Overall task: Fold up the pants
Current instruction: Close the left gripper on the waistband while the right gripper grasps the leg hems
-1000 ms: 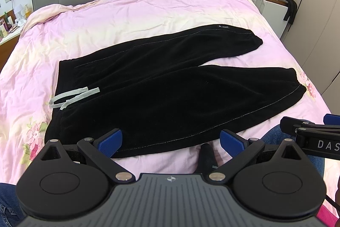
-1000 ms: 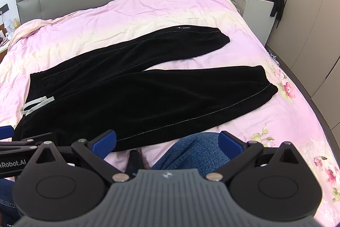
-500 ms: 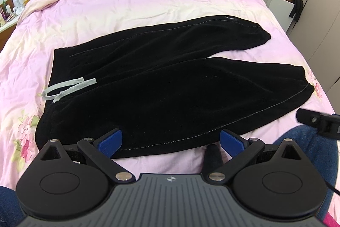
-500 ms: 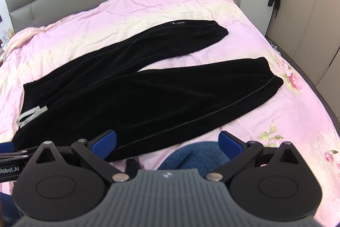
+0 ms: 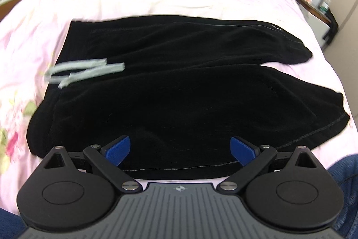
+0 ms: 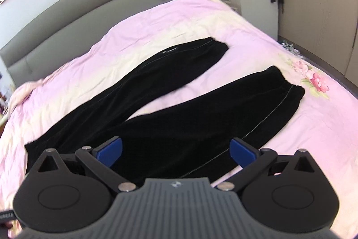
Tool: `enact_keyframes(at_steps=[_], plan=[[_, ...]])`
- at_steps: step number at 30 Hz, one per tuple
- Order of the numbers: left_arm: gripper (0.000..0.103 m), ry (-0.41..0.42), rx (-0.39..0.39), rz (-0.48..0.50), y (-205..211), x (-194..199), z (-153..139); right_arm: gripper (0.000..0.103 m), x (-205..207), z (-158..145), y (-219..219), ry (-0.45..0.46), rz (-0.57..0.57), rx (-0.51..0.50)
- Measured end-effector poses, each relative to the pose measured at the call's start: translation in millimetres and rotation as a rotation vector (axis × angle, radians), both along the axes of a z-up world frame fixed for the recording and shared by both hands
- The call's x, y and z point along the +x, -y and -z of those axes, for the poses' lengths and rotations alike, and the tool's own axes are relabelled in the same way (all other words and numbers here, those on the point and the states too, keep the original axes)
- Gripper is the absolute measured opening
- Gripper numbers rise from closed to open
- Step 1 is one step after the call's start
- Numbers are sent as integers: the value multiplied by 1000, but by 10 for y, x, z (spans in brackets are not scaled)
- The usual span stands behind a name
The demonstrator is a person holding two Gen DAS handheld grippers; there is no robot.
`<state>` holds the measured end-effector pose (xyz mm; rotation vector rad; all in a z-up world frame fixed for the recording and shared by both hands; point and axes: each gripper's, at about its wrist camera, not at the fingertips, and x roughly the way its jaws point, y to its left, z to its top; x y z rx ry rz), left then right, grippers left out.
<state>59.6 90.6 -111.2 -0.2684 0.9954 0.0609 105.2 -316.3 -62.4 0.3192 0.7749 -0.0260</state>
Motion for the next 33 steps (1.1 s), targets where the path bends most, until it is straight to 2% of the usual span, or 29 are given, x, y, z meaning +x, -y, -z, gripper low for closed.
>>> enact_keyframes(at_steps=[4,9,14,16,18,20,22,26,30,33], plan=[[103,-28,-134,-74,-269,16,228,98,220,152,305,21,70,2],[103,-110,-171,-152,-464,59,442,98,481,458,686,2,109,50],[103,-132,-219,-239,-501,99,587,96,664,982,1132,-104,213,208],[103,-131,-238,-276,-506,93,627,85,692,1217,1274,-139,252,287],[103,-145,-271,-336,-514,55,684,80,669,1429,1433,-168,301,386],[98,-158,-333,-392,-518,-28,744,79,637,1619,1560,-188,352,486],[98,-167,-370,-435,-512,-101,808,76,600,1753,1655,-191,393,551],[98,-172,-407,-471,-490,-115,919,69,603,1887,1741,-168,435,592],[98,-185,-476,-523,-500,-86,1052,64,681,1966,1776,-124,466,597],[98,-162,-546,-616,-569,-184,1187,51,704,2034,1803,-95,504,619]])
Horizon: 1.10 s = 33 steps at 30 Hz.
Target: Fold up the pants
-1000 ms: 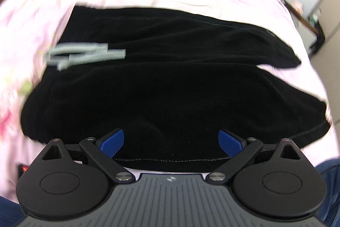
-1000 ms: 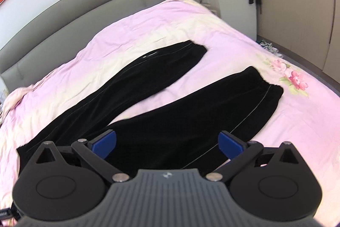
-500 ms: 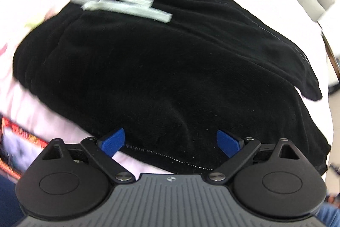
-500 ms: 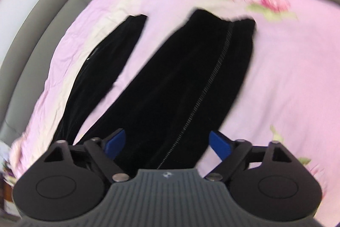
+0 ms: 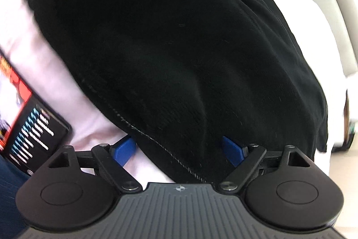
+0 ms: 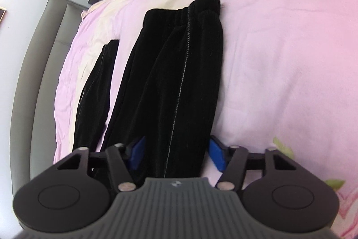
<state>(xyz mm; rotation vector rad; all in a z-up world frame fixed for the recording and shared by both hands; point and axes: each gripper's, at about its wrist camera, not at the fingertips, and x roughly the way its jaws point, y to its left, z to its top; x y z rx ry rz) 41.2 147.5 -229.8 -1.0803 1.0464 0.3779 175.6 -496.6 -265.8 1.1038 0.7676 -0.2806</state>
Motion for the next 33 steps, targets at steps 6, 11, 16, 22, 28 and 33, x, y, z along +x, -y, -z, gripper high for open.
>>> enact_keyframes(at_steps=[6,11,16,22,28,33], plan=[[96,96,-83,-290,-194,-354,142,27,-52,161,120,46,66,84],[44,126,-79,-311,-227,-443,105,8,-95,273,206,77,101,140],[27,221,-17,-292,-174,-688,-201,2,-114,206,198,105,87,128],[25,349,123,-175,-117,-702,-694,0,-180,12,227,185,107,141],[25,432,232,-92,109,-590,-1085,0,-143,-229,168,272,87,120],[25,452,275,-28,39,-289,-1201,0,-11,-428,80,324,68,82]])
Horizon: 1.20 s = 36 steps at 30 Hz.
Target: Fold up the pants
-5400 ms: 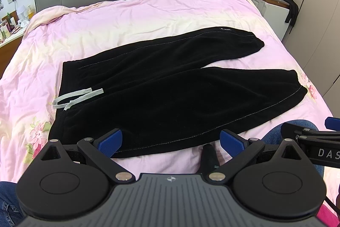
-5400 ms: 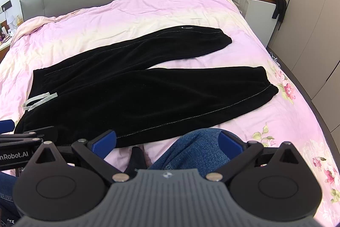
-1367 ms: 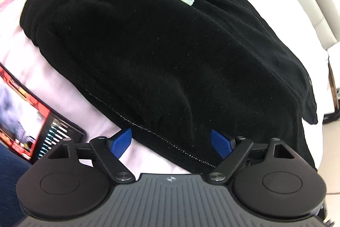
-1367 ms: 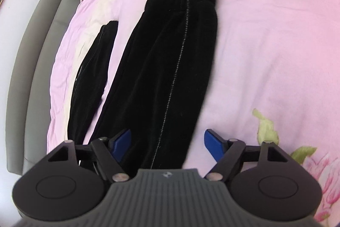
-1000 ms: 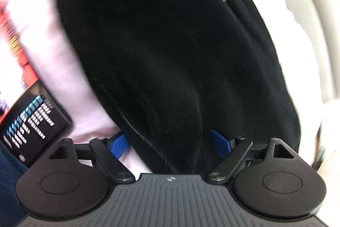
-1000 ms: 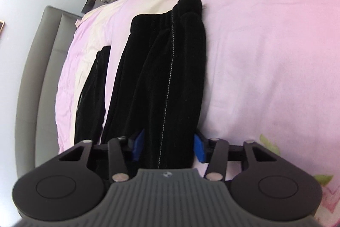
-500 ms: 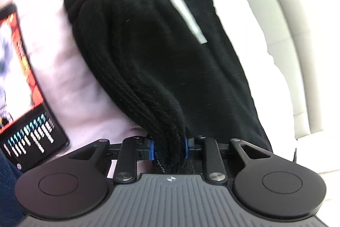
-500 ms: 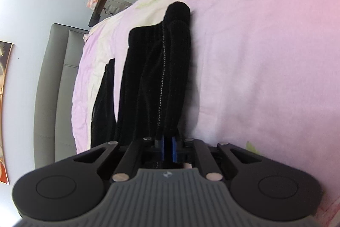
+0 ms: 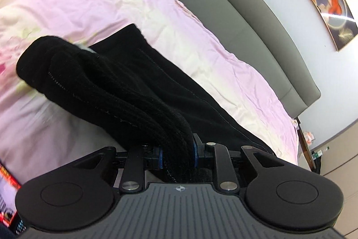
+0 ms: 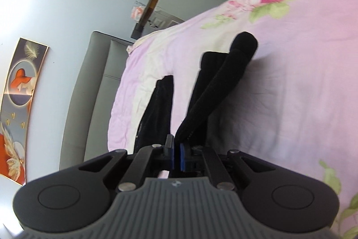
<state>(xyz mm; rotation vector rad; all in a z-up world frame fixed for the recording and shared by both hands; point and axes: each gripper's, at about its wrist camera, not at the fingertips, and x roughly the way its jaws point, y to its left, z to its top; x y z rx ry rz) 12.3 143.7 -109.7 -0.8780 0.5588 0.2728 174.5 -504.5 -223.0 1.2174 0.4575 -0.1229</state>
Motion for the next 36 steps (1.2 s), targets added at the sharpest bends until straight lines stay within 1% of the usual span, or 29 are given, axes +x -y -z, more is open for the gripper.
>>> enact_keyframes(at_steps=[3,7,8,9,12,13,15,17,19,21,23,24,25,26,27,28,30,32,33,35,36], plan=[[25,8,30,29,-23,166,-77,0,145,-134,-23,45,-11,-18],[25,-5,76,106,-101,622,-259,0,619,-469,-88,125,-44,-117],[25,-3,82,116,-142,773,-327,0,787,-560,-122,142,-52,-131],[25,-4,87,121,-195,924,-337,0,956,-644,-164,154,-59,-144],[26,-30,132,136,-303,1403,-477,0,1528,-866,-359,173,-90,-181],[26,-33,122,128,-355,1574,-513,0,1733,-923,-447,181,-104,-198],[26,-64,106,114,-458,1908,-536,0,2127,-1000,-635,187,-121,-233],[26,-100,110,116,-513,2210,-525,0,2536,-1021,-811,182,-133,-246],[26,-148,124,103,-561,2531,-417,0,2933,-971,-996,163,-151,-251],[28,-240,117,75,-624,2862,-180,0,3331,-862,-1219,119,-168,-288],[30,-347,142,89,-627,3169,105,1,3721,-676,-1433,31,-210,-343],[30,-399,150,103,-632,3287,255,6,3897,-556,-1528,-36,-244,-365],[33,-447,153,109,-635,3362,397,13,4029,-443,-1611,-114,-257,-396],[36,-487,145,97,-663,3394,502,17,4100,-356,-1671,-171,-251,-420],[36,-500,129,77,-695,3387,550,23,4127,-295,-1697,-194,-241,-424],[38,-487,103,61,-731,3355,551,28,4112,-231,-1680,-190,-232,-409],[40,-448,62,45,-786,3265,481,31,4081,-159,-1632,-167,-235,-383],[41,-401,12,30,-895,3173,409,32,4026,-115,-1520,-133,-230,-358],[41,-359,-20,-2,-982,3116,368,32,3981,-137,-1479,-88,-220,-336],[39,-268,-75,-79,-1202,3025,283,32,3930,-164,-1333,-28,-206,-289],[39,-198,-120,-135,-1343,2946,272,32,3909,-190,-1255,1,-206,-261]])
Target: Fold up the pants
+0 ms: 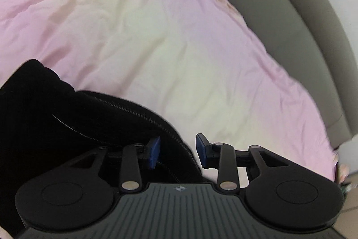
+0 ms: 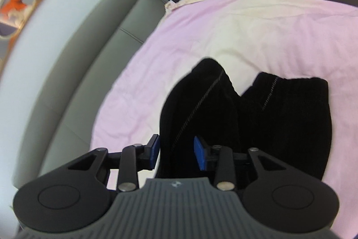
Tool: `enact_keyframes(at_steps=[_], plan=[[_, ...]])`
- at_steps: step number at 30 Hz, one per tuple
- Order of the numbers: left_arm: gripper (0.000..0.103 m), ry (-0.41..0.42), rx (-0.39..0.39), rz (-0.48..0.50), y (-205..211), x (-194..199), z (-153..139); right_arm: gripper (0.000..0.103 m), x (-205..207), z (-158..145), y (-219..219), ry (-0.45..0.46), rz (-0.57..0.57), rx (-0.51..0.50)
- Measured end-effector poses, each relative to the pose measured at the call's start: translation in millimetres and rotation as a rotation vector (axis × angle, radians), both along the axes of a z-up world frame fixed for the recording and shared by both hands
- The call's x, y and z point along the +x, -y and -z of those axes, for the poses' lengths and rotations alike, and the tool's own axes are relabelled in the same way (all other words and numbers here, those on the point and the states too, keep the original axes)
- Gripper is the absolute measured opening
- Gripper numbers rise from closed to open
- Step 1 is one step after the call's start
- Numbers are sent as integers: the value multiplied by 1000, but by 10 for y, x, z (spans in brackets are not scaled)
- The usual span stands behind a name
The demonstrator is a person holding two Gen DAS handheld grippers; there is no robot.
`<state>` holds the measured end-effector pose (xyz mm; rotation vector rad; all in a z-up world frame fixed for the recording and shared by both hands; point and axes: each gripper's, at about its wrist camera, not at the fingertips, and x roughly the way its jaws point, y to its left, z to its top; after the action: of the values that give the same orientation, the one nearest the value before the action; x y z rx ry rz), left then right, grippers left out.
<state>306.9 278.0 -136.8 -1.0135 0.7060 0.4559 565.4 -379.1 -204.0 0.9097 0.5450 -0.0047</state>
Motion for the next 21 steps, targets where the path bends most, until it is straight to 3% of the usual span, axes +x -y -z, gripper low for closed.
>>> enact_keyframes(at_steps=[1,2,3,4,6,9,10,11,12,16,21], plan=[[43,77,-6,-88,-126,-127,-29,32,-48,-38,73,37,12,26],[55,101,15,-153,-207,-234,-57,32,-111,-88,146,74,28,51],[60,57,57,-174,-260,-277,-84,32,-155,-117,192,93,35,69],[64,-25,103,-152,-293,-269,-98,32,-196,-162,227,88,41,71],[61,-139,182,-80,-279,-288,-106,32,-251,-188,229,33,43,35],[59,-101,218,36,-182,-488,-209,37,-417,-107,260,-35,58,-27],[66,-93,232,74,-152,-614,-249,38,-486,-50,282,-46,63,-30],[81,-103,258,104,-103,-719,-274,38,-557,25,313,-58,68,-21],[85,-119,292,130,9,-847,-328,38,-659,121,354,-71,74,-2],[85,-134,413,240,245,-1221,-372,38,-891,512,370,-89,60,96],[85,-134,428,302,182,-1490,-158,38,-914,835,67,-98,-21,218]])
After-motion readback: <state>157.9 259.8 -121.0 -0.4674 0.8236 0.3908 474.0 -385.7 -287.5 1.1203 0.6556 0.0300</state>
